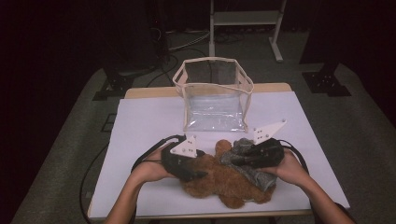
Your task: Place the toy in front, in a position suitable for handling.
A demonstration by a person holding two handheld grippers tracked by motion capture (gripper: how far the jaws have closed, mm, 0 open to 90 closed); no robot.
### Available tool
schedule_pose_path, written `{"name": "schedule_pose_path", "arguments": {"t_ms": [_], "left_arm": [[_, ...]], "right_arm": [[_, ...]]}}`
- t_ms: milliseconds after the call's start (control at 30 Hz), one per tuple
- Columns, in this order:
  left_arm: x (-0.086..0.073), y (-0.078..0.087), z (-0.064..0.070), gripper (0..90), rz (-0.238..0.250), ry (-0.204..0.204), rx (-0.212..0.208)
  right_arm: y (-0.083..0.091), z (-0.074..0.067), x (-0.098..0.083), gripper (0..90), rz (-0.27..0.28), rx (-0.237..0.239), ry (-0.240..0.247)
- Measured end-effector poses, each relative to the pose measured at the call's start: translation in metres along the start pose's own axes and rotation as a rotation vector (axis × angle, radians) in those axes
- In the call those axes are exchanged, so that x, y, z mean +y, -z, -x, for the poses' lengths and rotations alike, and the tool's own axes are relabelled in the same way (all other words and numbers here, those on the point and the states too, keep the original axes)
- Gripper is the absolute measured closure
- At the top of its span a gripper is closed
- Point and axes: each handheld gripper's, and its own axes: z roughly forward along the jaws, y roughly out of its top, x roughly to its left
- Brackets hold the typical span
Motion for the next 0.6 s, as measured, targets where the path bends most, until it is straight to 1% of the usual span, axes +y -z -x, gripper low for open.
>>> {"name": "schedule_pose_path", "arguments": {"t_ms": [33,67,133,200,233,300,367,433,467,500,600], "left_arm": [[-0.001,-0.003,0.0,35.6,-0.023,0.001,-0.014],[-0.002,-0.006,0.001,37.2,-0.031,0.008,-0.029],[-0.005,-0.008,0.003,39.1,-0.031,0.012,-0.041],[-0.007,-0.009,0.005,40.7,-0.03,0.022,-0.044],[-0.008,-0.009,0.006,40.8,-0.034,0.017,-0.041],[-0.01,-0.009,0.007,41.2,-0.033,0.017,-0.039],[-0.01,-0.008,0.008,41.6,-0.039,0.006,-0.042],[-0.011,-0.008,0.009,41.6,-0.035,0.004,-0.04],[-0.011,-0.008,0.01,41.6,-0.033,0.003,-0.039],[-0.012,-0.008,0.01,41.6,-0.031,0.001,-0.04],[-0.011,-0.008,0.01,41.9,-0.034,-0.008,-0.046]], "right_arm": [[0.0,-0.003,0.0,79.4,-0.002,0.003,0.007],[0.0,-0.005,0.0,79.4,-0.003,0.007,0.015],[0.002,-0.006,0.0,79.3,-0.008,0.007,0.02],[0.005,-0.003,0.002,79.2,-0.004,0.005,0.02],[0.007,0.0,0.003,79.2,0.004,0.001,0.012],[0.012,0.007,0.005,79.1,0.008,-0.02,0.001],[0.015,0.014,0.006,79.1,0.013,-0.047,-0.012],[0.016,0.02,0.005,79.1,0.006,-0.062,-0.024],[0.016,0.021,0.004,79.1,0.007,-0.059,-0.031],[0.015,0.022,0.003,79.1,0.012,-0.052,-0.033],[0.013,0.018,0.007,79.1,0.012,-0.047,-0.019]]}}
